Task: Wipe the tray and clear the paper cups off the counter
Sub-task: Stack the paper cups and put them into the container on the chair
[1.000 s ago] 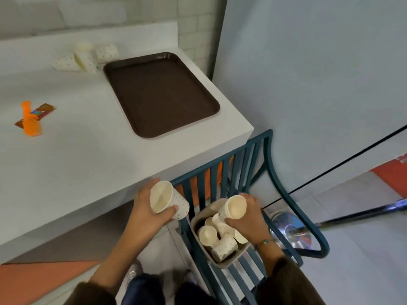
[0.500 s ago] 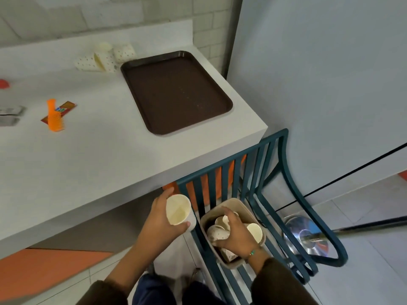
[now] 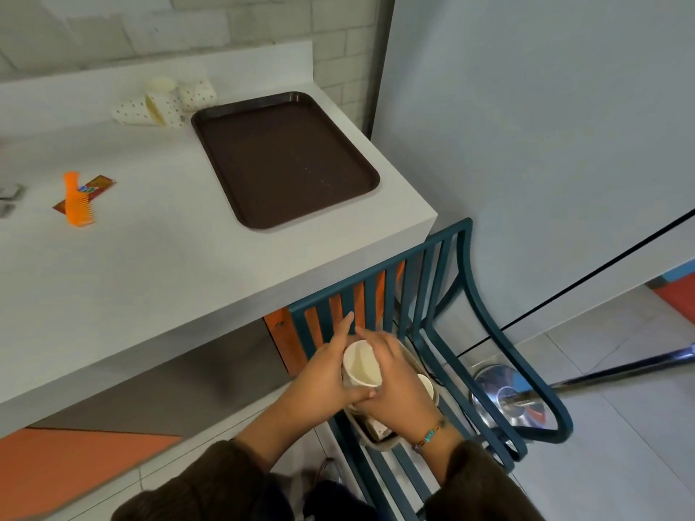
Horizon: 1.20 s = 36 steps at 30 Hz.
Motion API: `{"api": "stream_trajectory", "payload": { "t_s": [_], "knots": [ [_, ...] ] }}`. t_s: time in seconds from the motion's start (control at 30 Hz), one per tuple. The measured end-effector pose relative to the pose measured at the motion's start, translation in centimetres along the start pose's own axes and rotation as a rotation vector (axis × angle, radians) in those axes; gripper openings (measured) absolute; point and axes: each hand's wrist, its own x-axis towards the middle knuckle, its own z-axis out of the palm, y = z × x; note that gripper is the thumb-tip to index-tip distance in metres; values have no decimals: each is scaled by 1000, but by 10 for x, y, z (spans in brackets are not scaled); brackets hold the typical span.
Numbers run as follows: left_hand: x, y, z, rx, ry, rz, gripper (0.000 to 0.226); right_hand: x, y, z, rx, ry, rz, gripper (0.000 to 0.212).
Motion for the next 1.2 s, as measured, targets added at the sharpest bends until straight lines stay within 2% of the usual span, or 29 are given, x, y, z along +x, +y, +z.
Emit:
{"api": "stream_trajectory", "payload": {
  "t_s": [0.07, 0.2, 0.33, 0.4, 0.5, 0.57, 0.63, 0.7, 0.83, 0.9, 1.07, 1.2],
  "knots": [
    [1, 2, -3, -29, -15, 23, 111, 0, 17, -4, -57, 73, 125, 90],
    [-8, -11, -11, 19, 146, -3, 87, -15, 69, -6, -144, 262, 425, 84],
    [-16, -20, -25, -7, 227, -44, 64, -26, 114, 2, -164, 343, 572, 75],
    [-20, -23, -28, -22, 256, -65, 59, -25, 129, 14, -166, 282, 640, 78],
    [-28, -28, -28, -22, 249, -85, 58, -27, 141, 33, -198, 52, 797, 105],
    [-32, -32, -29, -17, 245, -86, 56, -25, 144, 40, -202, -2, 866, 117],
    [-35, -34, -32, -13, 259, -91, 54, -18, 138, 41, -278, 2, 830, 114],
    [-39, -35, -35, -21, 265, -102, 48, -11, 121, 39, -339, 36, 739, 102],
    [-47, -34, -47, -72, 280, -120, 35, 4, 67, 35, -224, 53, 399, 54],
    [-55, -32, -59, -81, 325, -118, 32, 15, 31, 33, -141, 28, 246, 37],
    [-84, -31, -106, -122, 437, -140, 26, 51, -63, 41, -62, -76, -65, 34],
    [-114, -37, -155, -159, 596, -154, 23, 82, -135, 54, -29, -185, -282, 29]
  ]
}}
